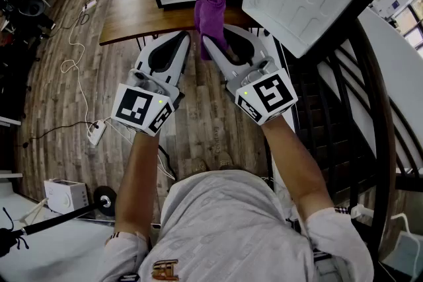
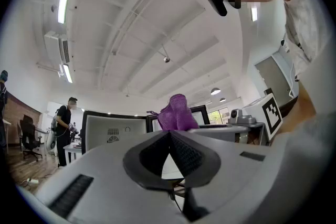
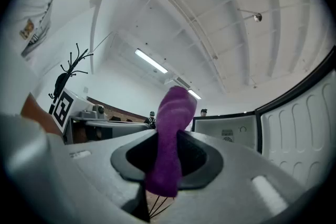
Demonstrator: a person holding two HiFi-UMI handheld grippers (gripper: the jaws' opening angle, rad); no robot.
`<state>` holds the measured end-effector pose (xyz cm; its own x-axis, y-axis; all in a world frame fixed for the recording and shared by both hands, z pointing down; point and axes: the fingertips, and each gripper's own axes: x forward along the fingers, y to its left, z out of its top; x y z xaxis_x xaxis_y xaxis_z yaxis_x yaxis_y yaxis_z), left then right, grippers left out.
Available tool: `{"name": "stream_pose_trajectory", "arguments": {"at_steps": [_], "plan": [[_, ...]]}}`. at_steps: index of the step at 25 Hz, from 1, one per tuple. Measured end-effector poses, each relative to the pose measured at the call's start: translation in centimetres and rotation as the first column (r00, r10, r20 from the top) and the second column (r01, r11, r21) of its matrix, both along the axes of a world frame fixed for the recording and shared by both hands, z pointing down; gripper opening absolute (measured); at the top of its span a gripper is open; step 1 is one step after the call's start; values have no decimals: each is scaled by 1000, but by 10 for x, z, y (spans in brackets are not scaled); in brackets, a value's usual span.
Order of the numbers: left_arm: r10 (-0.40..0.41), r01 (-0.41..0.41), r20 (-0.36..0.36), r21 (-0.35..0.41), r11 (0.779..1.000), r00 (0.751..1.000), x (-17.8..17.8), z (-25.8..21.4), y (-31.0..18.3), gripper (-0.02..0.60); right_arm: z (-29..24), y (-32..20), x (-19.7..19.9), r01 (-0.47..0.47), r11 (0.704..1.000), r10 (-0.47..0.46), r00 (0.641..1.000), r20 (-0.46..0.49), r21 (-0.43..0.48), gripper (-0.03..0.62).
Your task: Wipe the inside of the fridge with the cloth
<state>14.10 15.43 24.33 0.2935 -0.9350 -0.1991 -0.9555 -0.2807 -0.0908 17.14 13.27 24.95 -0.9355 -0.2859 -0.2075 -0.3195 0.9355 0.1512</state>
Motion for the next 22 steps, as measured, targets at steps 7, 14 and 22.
{"name": "stream_pose_trajectory", "arguments": {"at_steps": [7, 14, 22], "plan": [[-4, 4, 0, -7, 1000, 1000, -2, 4, -3, 0, 6, -3, -2, 2, 1000, -2, 1000, -2, -7, 104], [-13, 13, 3, -9, 1000, 1000, -1, 5, -9, 0, 4, -6, 0, 12, 1000, -12, 1000, 0, 4, 104], [-34, 34, 10, -3, 999, 999, 3, 2, -19, 0, 0, -15, 6, 32, 999, -32, 999, -4, 15, 104]]}}
